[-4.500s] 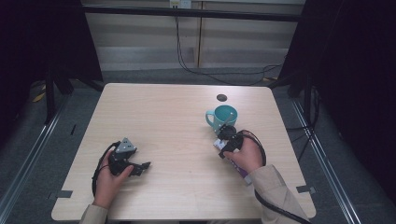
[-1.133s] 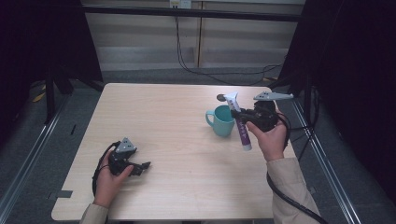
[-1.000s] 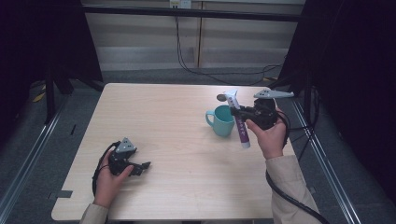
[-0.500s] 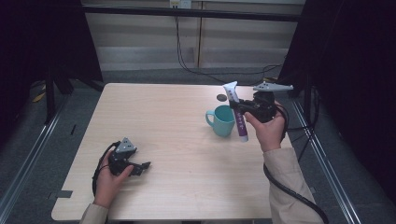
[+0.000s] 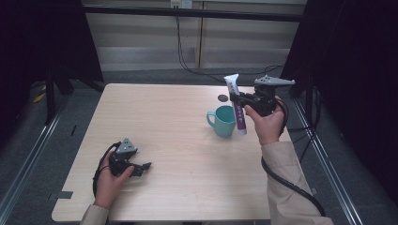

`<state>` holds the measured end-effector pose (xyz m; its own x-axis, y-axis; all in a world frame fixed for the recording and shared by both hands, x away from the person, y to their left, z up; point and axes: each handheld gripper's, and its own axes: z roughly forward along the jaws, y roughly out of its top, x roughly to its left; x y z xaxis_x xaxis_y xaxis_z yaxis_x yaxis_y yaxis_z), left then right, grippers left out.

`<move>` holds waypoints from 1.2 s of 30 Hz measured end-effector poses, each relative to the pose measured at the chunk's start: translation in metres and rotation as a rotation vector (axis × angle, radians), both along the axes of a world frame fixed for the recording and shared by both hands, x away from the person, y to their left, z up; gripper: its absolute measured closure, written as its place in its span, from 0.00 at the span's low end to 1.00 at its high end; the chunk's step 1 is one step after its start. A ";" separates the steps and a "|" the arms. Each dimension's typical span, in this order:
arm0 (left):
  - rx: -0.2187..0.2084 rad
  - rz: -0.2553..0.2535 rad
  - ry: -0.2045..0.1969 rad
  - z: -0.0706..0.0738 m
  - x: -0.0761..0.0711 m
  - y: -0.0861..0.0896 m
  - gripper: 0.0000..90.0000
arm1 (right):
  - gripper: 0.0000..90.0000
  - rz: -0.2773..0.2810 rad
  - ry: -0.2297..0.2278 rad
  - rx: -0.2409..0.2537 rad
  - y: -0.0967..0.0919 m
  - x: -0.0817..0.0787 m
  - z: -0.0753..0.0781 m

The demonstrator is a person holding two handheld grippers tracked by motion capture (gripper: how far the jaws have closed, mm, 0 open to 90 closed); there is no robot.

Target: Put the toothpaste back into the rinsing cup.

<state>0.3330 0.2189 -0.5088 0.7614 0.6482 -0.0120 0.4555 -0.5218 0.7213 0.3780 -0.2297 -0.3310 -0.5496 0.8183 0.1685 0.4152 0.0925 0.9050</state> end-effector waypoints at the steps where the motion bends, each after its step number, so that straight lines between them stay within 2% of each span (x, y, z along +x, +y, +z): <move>1: 0.000 0.000 0.000 0.000 0.000 0.000 0.17 | 0.85 -0.002 -0.004 0.004 0.000 0.001 0.000; 13: 0.000 0.000 0.000 0.000 0.000 0.000 0.17 | 0.85 -0.017 -0.045 0.030 0.004 0.011 0.000; 16: -0.001 0.001 0.000 0.000 0.000 0.000 0.17 | 0.85 -0.018 -0.045 0.036 0.004 0.014 0.000; 17: -0.013 0.010 0.001 -0.001 0.000 -0.001 0.17 | 0.86 -0.019 -0.047 0.035 0.005 0.015 0.000; 36: -0.017 0.011 0.003 -0.001 -0.001 -0.001 0.17 | 0.85 -0.030 -0.072 0.050 0.011 0.034 0.000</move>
